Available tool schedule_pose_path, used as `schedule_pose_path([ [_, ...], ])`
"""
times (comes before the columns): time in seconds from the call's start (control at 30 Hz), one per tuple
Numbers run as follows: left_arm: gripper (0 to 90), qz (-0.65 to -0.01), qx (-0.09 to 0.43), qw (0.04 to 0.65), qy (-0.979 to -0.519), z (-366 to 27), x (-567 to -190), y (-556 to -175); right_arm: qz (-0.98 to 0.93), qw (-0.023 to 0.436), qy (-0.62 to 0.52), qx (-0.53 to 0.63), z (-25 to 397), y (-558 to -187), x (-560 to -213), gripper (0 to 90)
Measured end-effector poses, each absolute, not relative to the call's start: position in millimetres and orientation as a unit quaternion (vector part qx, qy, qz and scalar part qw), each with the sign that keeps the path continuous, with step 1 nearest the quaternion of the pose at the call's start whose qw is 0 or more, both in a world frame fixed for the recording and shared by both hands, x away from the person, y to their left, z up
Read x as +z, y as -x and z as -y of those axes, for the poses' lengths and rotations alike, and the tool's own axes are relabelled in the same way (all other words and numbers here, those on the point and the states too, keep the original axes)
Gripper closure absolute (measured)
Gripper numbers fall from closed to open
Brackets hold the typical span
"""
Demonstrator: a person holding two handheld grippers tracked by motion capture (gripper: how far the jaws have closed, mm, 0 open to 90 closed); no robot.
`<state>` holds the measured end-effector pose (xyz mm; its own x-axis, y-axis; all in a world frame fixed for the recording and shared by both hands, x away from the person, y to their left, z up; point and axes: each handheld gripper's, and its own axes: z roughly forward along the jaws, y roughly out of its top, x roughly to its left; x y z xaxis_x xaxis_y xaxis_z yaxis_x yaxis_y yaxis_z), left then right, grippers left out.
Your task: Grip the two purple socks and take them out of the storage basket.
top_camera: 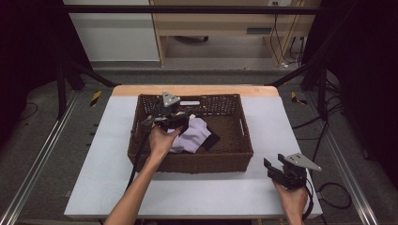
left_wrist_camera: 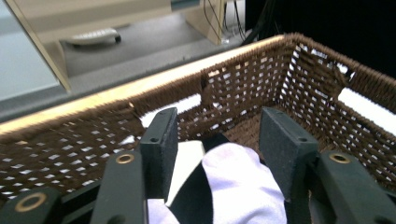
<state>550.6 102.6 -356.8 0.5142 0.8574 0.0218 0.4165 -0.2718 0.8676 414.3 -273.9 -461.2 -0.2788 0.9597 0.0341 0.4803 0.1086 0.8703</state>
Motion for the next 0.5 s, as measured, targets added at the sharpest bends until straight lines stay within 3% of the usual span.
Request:
schedule_pose_path([
  [0.5,39.1,-0.429,0.189,0.37,-0.802,-91.7,-382.2,-564.8,-0.69,0.292,-0.525,0.404,273.9,-416.4,-463.2,39.6],
])
